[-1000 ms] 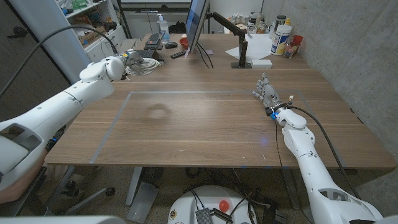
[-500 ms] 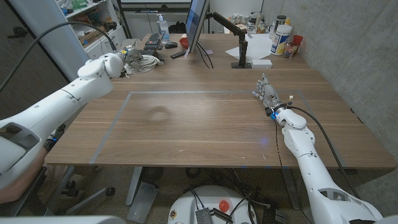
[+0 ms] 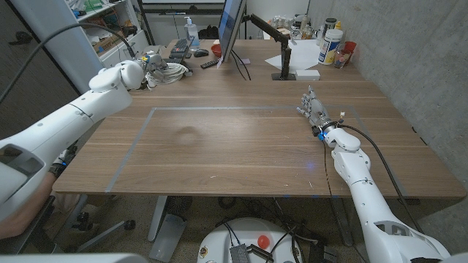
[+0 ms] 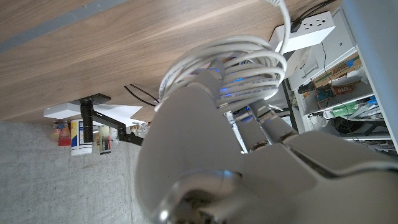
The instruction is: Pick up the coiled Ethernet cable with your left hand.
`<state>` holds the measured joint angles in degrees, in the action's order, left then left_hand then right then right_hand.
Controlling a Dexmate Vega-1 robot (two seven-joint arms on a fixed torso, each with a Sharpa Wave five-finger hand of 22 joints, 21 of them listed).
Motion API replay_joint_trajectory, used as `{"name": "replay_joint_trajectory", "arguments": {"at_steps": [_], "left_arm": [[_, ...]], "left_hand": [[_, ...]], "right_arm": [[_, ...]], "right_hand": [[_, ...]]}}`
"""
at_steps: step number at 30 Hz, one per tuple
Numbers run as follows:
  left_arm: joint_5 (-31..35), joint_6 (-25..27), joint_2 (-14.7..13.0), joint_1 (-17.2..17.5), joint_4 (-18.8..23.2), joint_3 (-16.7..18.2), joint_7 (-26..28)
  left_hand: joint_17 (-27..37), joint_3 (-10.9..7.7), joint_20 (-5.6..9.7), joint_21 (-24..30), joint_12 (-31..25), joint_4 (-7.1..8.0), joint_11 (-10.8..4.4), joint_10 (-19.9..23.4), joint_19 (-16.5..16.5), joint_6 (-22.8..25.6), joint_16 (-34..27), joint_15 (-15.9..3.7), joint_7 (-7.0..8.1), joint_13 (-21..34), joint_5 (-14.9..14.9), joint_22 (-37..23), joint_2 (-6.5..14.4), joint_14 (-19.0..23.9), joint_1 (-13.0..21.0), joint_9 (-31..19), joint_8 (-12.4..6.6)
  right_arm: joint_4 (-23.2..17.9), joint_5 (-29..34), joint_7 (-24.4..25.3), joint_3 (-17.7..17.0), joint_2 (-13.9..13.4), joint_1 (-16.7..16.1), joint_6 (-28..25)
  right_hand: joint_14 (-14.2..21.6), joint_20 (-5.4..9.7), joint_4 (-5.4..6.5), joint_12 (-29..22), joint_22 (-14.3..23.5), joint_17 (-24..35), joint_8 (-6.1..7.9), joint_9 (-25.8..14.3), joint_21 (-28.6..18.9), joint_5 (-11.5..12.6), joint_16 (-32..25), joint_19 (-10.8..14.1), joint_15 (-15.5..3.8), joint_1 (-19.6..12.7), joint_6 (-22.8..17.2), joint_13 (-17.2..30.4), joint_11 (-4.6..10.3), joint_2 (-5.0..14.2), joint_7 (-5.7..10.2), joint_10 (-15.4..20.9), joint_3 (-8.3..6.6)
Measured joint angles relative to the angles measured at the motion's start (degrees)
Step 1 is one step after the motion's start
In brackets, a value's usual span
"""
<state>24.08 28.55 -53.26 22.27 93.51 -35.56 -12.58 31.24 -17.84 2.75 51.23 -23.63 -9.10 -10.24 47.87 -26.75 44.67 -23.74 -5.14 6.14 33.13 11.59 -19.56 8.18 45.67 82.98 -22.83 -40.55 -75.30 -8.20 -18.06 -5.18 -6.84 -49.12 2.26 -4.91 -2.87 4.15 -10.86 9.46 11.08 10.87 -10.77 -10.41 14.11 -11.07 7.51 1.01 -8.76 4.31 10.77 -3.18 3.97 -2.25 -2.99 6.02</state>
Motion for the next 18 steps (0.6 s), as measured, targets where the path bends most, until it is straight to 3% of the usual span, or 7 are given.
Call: {"name": "replay_joint_trajectory", "arguments": {"at_steps": [18], "left_arm": [[-1.1, 1.6, -1.1, 0.4, 2.2, 0.8, 0.1]], "left_hand": [[0.0, 0.07, -0.18, 1.3, 0.4, -0.08, 0.00, 0.6, 0.4, 0.5, -0.3, 0.11, -0.08, 0.2, 0.0, 0.7, 0.0, 0.1, 0.0, 0.1, -0.01]], "right_arm": [[0.0, 0.0, -0.1, 0.0, 0.0, 0.0, 0.0]], "right_hand": [[0.0, 0.00, 0.07, 0.0, 0.0, 0.0, 0.00, 0.0, 0.0, 0.0, 0.0, 0.0, 0.00, 0.0, 0.0, 0.0, 0.00, -0.01, 0.00, 0.0, 0.07]]}}
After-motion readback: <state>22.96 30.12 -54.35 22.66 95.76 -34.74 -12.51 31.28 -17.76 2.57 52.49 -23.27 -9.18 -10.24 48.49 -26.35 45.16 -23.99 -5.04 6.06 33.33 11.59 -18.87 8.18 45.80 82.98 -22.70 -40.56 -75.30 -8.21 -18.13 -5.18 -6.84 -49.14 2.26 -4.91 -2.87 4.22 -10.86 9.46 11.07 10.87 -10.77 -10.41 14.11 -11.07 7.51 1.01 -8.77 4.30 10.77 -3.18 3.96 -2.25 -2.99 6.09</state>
